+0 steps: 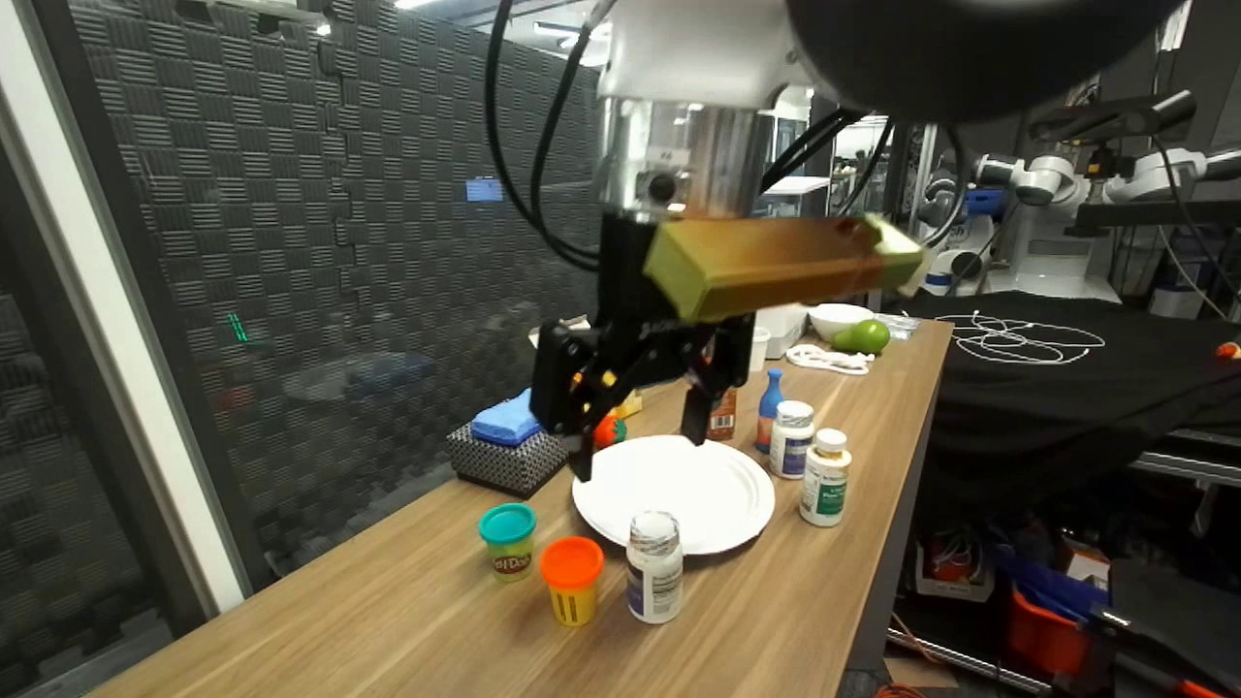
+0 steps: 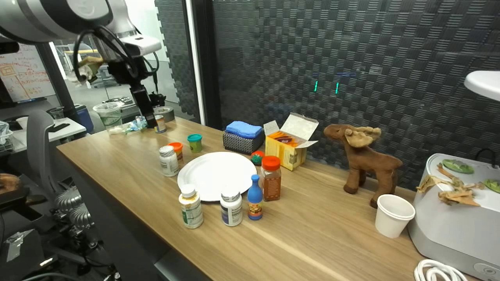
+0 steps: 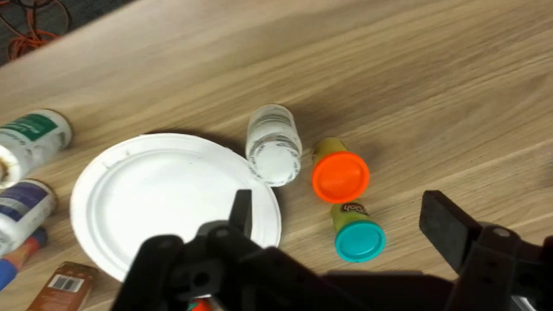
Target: Put the bottles and the orange plushie surrounding the white plate on the white plate
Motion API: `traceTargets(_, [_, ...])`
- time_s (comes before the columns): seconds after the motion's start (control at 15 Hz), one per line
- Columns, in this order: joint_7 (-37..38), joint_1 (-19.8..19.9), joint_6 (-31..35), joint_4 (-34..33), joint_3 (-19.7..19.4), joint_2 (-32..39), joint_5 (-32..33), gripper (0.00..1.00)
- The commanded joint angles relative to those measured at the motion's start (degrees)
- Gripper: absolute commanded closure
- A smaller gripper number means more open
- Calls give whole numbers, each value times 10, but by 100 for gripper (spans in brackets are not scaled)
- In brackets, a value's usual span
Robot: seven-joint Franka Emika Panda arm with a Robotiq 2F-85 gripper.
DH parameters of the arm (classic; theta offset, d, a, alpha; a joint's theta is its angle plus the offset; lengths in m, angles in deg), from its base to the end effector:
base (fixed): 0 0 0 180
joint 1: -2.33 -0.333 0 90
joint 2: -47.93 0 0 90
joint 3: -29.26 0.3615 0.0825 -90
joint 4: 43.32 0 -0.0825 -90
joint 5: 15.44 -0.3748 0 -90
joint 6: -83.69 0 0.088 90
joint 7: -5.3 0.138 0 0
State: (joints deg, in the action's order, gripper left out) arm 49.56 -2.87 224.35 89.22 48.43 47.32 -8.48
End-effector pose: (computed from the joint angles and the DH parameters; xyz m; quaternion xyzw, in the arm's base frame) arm 0.4752 0.2128 0.3830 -0.9879 0.1285 -0.0871 0.0066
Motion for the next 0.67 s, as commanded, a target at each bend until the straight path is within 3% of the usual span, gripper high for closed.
traceTargets(0.0, [88, -45, 70, -69, -28, 108, 87, 0])
traceTargets(0.2, [139, -96, 90, -123, -78, 179, 156, 0])
traceTargets(0.6, [151, -163, 81, -220, -167, 258, 200, 0])
